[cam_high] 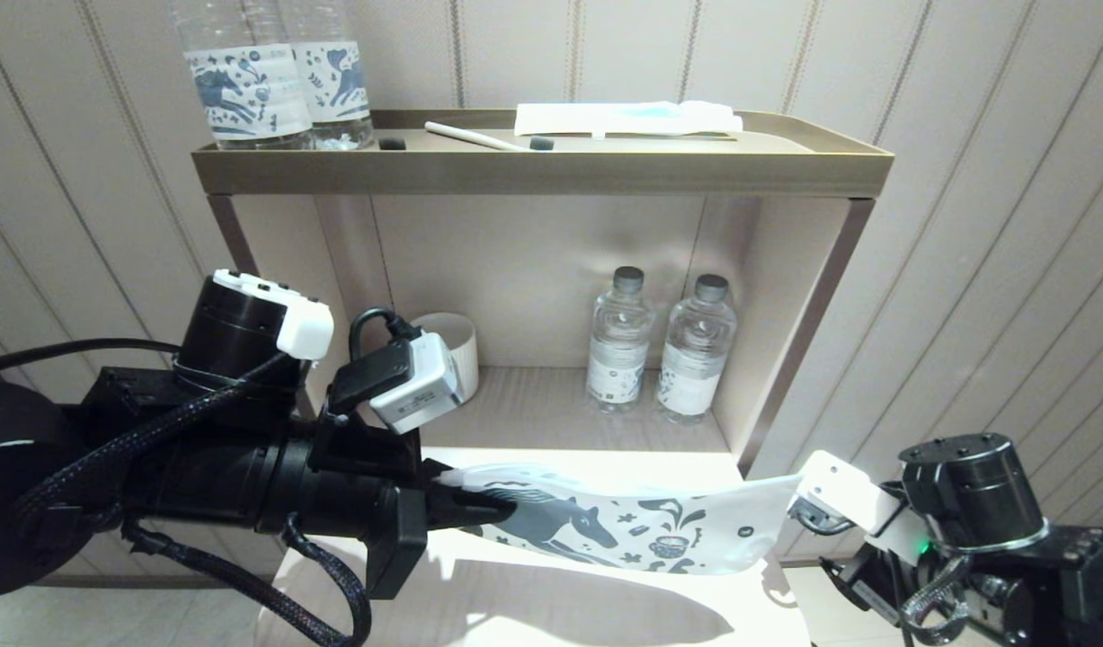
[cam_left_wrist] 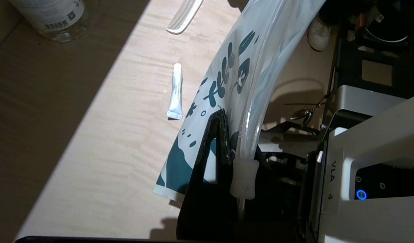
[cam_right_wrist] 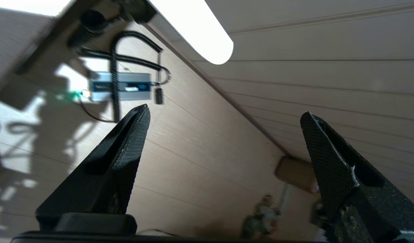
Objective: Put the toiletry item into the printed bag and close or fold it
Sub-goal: Pick up the toothpaste
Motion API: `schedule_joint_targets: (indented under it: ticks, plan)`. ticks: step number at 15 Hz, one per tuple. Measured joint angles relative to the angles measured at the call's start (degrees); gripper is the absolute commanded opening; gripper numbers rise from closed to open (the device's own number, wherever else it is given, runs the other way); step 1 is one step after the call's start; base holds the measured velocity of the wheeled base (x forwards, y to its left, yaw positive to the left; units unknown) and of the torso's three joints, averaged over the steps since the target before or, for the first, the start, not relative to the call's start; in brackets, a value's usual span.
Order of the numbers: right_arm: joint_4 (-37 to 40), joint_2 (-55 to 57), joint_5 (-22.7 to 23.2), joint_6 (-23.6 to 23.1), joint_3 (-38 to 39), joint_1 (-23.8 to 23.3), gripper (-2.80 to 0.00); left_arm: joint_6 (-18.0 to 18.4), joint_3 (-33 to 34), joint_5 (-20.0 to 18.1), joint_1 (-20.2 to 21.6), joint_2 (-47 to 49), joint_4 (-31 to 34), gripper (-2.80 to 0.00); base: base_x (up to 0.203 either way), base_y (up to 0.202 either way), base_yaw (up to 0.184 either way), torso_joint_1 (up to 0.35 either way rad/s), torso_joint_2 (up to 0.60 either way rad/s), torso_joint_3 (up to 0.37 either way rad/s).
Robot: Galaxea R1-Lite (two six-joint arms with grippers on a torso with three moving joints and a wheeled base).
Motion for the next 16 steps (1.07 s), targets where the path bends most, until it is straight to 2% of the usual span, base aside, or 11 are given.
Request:
schedule_joint_targets:
  ticks: [4,13,16]
  plan:
    - [0.4,-0.4,-1.9,-5.9,-1.6,0.4,0.00,0.1,0.1,0.0,0.0,0.0,0.0,-2.80,0.000,0.000,0.000,0.000,0.00,0.000]
    - [0.4,3.3,-2.3,-7.1,-4.8,1.0,0.00,0.3,0.2,-0.1,0.0,0.1,0.0,-2.80,0.000,0.000,0.000,0.000,0.00,0.000]
    - [0.4,4.8,-4.1,-8.3,-5.9,1.8,0.00,0.4,0.6,-0.2,0.0,0.0,-0.2,-2.80,0.000,0.000,0.000,0.000,0.00,0.000]
